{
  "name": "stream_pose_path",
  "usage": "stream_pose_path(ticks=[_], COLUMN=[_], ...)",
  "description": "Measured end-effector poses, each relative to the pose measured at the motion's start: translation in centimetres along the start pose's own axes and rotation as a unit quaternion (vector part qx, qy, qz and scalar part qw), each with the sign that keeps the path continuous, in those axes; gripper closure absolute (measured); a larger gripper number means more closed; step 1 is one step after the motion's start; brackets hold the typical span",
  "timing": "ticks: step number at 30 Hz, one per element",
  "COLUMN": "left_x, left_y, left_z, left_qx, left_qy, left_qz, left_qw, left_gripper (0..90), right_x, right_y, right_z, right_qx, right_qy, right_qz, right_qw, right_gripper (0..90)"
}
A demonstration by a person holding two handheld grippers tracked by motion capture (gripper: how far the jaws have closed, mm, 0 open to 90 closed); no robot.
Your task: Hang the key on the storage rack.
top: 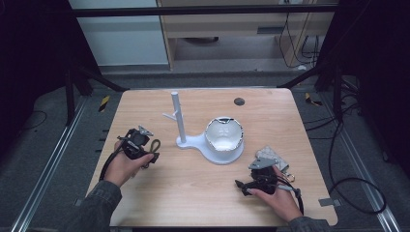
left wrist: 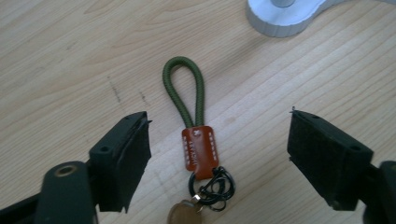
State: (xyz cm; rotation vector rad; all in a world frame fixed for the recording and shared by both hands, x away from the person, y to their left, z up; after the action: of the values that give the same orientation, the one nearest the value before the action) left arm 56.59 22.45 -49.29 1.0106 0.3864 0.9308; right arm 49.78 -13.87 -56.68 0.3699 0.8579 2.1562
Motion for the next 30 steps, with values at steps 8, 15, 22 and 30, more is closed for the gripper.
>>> stream_pose_path(ticks=[8,15,22,30], left_x=[0.8,0.8,0.7,1.2], left_y=[0.1,-0.1,-1.5,-2.6], left_z=[0.0,0.5,-0.3,-1.2], left_qx=[0.021,0.040,0.058,0.072], left_qy=[0.011,0.009,0.021,0.039], left_qz=[-0.010,-0.014,-0.023,-0.025], left_qw=[0.9997,0.9991,0.9978,0.9963], left_gripper=[30.9,37.6,47.4,49.2], right_x=[0.0,0.0,0.0,0.0], right_y=[0.0,0.0,0.0,0.0], right_z=[0.0,0.0,0.0,0.0], right_qx=[0.000,0.000,0.000,0.000], right_qy=[0.000,0.000,0.000,0.001], right_qz=[0.000,0.000,0.001,0.001], right_qw=[1.0000,1.0000,1.0000,1.0000], right_gripper=[5.7,5.7,5.7,5.7])
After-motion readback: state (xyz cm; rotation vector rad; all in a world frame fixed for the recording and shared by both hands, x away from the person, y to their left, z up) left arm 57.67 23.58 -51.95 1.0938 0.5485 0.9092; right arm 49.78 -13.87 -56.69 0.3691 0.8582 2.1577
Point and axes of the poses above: each handheld gripper's, and its own axes: y roughly backward along the jaws, z roughly out of its top, x roughly to its left, the point moved 8 cm from there along -y, roughly forward along the jaws, and after that the axes turned 1 degree about -z, right-handed, at the moved point
